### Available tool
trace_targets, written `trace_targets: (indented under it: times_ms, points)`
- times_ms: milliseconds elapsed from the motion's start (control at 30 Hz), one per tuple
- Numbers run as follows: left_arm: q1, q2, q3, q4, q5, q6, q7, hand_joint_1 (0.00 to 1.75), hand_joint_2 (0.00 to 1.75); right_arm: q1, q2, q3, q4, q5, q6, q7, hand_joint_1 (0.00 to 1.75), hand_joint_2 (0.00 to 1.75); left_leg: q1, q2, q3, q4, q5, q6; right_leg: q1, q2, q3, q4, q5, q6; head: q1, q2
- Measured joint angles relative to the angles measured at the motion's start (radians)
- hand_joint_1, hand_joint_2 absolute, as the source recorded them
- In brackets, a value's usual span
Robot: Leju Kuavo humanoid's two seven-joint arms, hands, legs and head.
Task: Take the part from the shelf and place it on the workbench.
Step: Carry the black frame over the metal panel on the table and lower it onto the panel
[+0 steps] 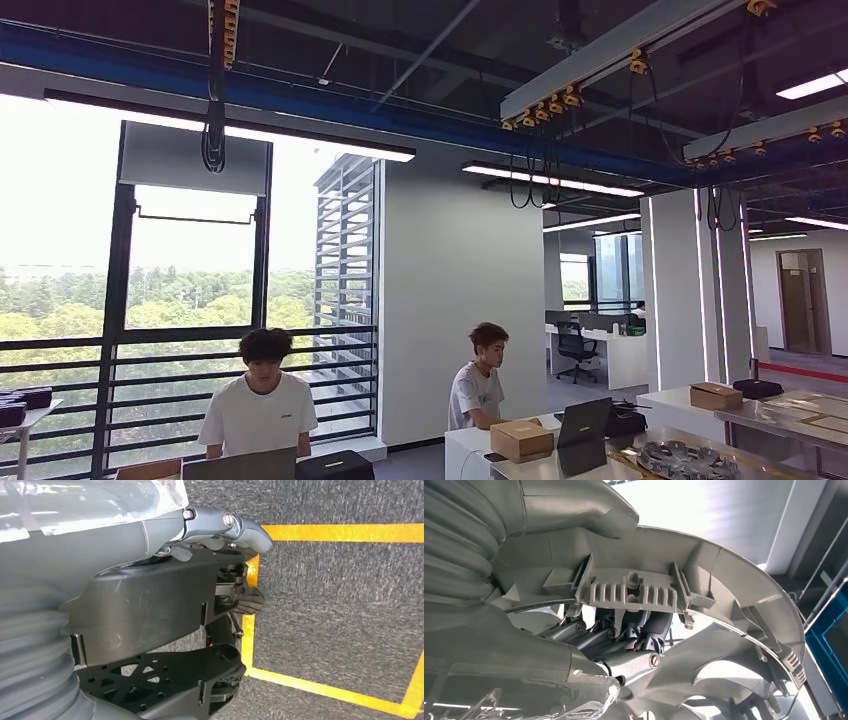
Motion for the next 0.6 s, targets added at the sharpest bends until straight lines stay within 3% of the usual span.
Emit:
trace_targets:
  times_ms: [67,100,200,233,267,333,400,467,533,600]
  points:
    - [-0.001,0.0,0.0,0.0,0.0,0.0,0.0,0.0,1.75,0.0,0.0,0.0,0.0,0.0,-0.001,0.0,1.75,1.75,0.002,0.002,-0.004,0.026,-0.017,-0.013,-0.003,0.0,0.007,-0.004,-0.005,-0.013,0.002,0.0]
    - [-0.001,0.001,0.0,0.0,0.0,0.0,0.0,0.0,1.75,0.0,0.001,0.0,0.0,0.0,-0.001,0.0,1.75,1.75,0.003,0.003,-0.02,0.064,-0.037,-0.018,-0.004,-0.001,0.012,-0.006,-0.007,-0.019,0.003,0.0]
    - [-0.001,0.0,0.0,0.0,0.0,0.001,0.0,0.0,1.75,0.0,0.001,0.0,0.0,0.0,-0.001,0.0,1.75,1.75,0.007,0.004,-0.124,0.251,-0.115,-0.027,-0.001,-0.004,0.023,-0.006,-0.018,-0.029,0.007,0.0]
    - [-0.001,0.0,0.0,0.0,0.0,0.001,0.0,0.0,1.75,0.0,0.001,0.0,0.0,0.0,-0.001,0.0,1.75,1.75,0.007,0.004,-0.152,0.288,-0.117,-0.027,0.0,-0.004,0.026,-0.005,-0.022,-0.03,0.008,0.0]
    - [-0.001,0.0,0.0,0.0,0.001,0.001,0.0,0.0,1.75,0.001,0.001,0.0,0.0,0.0,-0.001,0.0,1.75,1.75,0.007,0.004,-0.163,0.288,-0.096,-0.025,0.002,-0.003,0.032,-0.005,-0.027,-0.03,0.008,0.0]
    - [0.0,0.0,0.0,0.0,0.001,0.002,0.0,0.0,1.75,0.001,0.001,0.0,0.0,0.0,-0.001,0.0,1.75,1.75,0.005,0.004,-0.135,0.185,-0.003,-0.012,0.005,-0.002,0.05,-0.005,-0.039,-0.029,0.009,0.0]
    - [0.0,0.001,-0.001,0.001,0.0,0.002,0.0,0.0,1.75,0.0,0.001,0.001,0.0,0.0,-0.001,0.0,1.75,1.75,-0.002,0.004,-0.094,0.076,0.059,0.008,0.008,-0.001,0.064,-0.006,-0.05,-0.023,0.008,0.0]
    - [0.0,0.001,-0.001,0.002,0.001,0.002,0.0,0.0,1.75,0.0,0.001,0.001,0.0,0.0,-0.002,0.0,1.75,1.75,-0.009,0.005,-0.079,0.039,0.056,0.024,0.008,-0.001,0.067,-0.008,-0.055,-0.012,0.008,0.0]
    - [0.001,0.001,-0.001,0.002,0.001,0.002,0.0,0.0,1.75,0.0,0.001,0.0,0.0,0.0,-0.004,0.0,1.75,1.75,-0.008,0.005,-0.069,0.02,0.052,0.031,0.006,-0.003,0.069,-0.01,-0.06,-0.001,0.008,0.0]
    - [0.001,0.0,-0.001,0.003,0.001,0.002,0.001,0.0,1.75,-0.001,0.001,0.0,-0.001,0.0,-0.005,0.0,1.75,1.75,-0.001,0.005,-0.054,0.004,0.055,0.036,0.007,-0.004,0.056,0.023,-0.08,0.009,0.005,0.0]
